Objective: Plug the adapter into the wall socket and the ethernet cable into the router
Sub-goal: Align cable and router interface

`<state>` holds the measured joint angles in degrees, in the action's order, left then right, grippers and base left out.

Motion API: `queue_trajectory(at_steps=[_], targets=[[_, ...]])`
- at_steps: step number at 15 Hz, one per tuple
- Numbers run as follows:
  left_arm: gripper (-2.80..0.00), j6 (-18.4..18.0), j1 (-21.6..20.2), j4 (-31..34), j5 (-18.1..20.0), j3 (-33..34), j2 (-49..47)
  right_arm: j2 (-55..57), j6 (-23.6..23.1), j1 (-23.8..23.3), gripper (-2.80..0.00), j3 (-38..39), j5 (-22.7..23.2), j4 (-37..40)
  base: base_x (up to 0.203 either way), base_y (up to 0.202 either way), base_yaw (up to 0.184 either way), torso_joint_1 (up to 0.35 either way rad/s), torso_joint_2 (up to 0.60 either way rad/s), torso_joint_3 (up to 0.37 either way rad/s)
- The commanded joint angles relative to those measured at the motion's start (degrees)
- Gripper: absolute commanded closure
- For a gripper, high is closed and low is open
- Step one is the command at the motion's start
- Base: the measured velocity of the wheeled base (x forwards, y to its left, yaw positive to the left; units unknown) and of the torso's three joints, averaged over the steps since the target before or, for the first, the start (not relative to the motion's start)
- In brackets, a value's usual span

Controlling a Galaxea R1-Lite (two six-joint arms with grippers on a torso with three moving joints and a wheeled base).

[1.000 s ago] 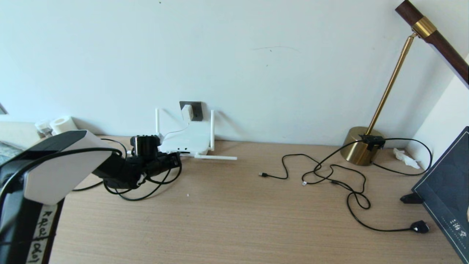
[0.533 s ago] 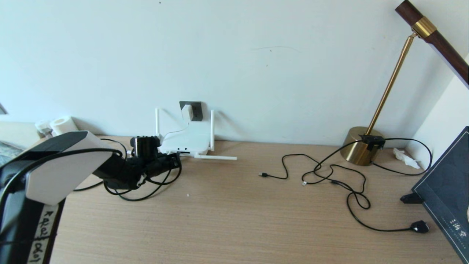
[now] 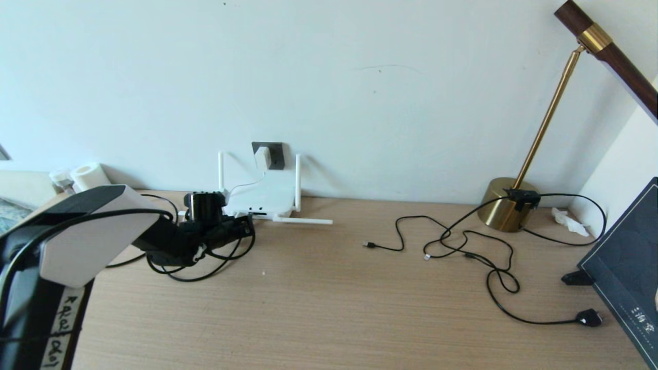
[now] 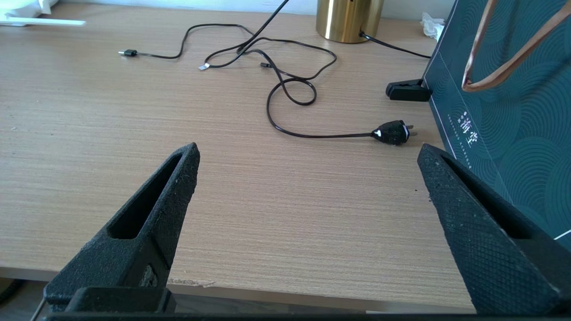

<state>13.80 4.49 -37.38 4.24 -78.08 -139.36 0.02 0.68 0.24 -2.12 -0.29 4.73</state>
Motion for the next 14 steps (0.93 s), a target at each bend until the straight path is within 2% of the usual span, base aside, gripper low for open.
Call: queue_trajectory(at_steps=[1,14], targets=[[0.00,0.1,0.0,-0.2,0.1,0.0,-0.1,0.0,0.0,0.0,-2.80,0.0,0.0,0.0,0.000,0.000,0.000,0.000,0.00,0.000],[0.00,0.0,1.1,1.0,0.0,-0.2,0.9,0.1,0.0,0.0,-2.80,0.0,0.0,0.0,0.000,0.000,0.000,0.000,0.00,0.000]])
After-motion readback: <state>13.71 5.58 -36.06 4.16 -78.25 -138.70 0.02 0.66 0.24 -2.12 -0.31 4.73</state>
